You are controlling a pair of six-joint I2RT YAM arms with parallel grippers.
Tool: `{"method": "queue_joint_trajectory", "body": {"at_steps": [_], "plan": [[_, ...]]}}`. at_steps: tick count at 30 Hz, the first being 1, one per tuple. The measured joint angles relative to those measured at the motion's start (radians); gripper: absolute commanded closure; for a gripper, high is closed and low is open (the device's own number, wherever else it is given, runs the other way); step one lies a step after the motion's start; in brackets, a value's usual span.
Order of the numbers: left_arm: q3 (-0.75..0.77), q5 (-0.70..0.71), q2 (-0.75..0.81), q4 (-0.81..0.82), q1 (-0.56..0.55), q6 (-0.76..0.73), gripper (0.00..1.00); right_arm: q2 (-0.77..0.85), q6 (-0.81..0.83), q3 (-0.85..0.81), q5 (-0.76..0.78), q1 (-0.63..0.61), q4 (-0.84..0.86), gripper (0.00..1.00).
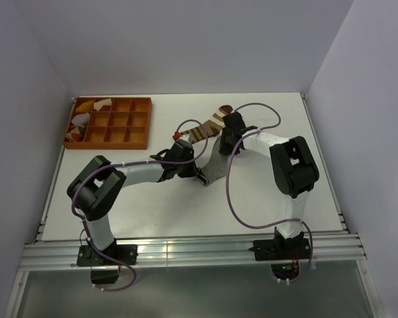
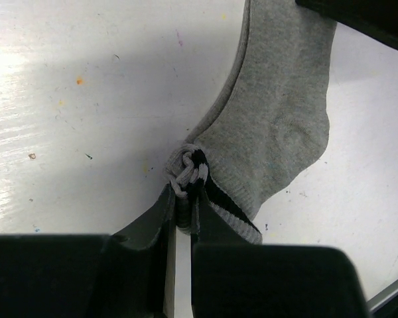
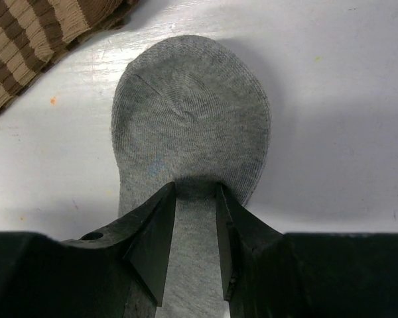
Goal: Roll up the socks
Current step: Roll the sock at the center of the board.
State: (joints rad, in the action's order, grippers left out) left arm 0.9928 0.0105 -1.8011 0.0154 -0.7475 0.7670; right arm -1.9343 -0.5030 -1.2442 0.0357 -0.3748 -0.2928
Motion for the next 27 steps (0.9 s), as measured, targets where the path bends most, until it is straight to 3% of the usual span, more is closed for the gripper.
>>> {"method": "queue_joint_trajectory", "body": {"at_steps": [13, 22, 27], "plan": [[0.169, 0.101, -0.080, -0.170, -0.054, -0.038, 1.00, 0.093, 0.049, 0.139, -0.060, 0.004, 0.138, 0.62], [0.211, 0.146, -0.095, -0.236, -0.067, -0.040, 1.00, 0.465, 0.074, 0.417, -0.111, -0.009, 0.326, 0.56], [0.220, 0.158, -0.095, -0.265, -0.068, -0.040, 1.00, 0.621, 0.113, 0.574, -0.109, -0.109, 0.457, 0.53]]}}
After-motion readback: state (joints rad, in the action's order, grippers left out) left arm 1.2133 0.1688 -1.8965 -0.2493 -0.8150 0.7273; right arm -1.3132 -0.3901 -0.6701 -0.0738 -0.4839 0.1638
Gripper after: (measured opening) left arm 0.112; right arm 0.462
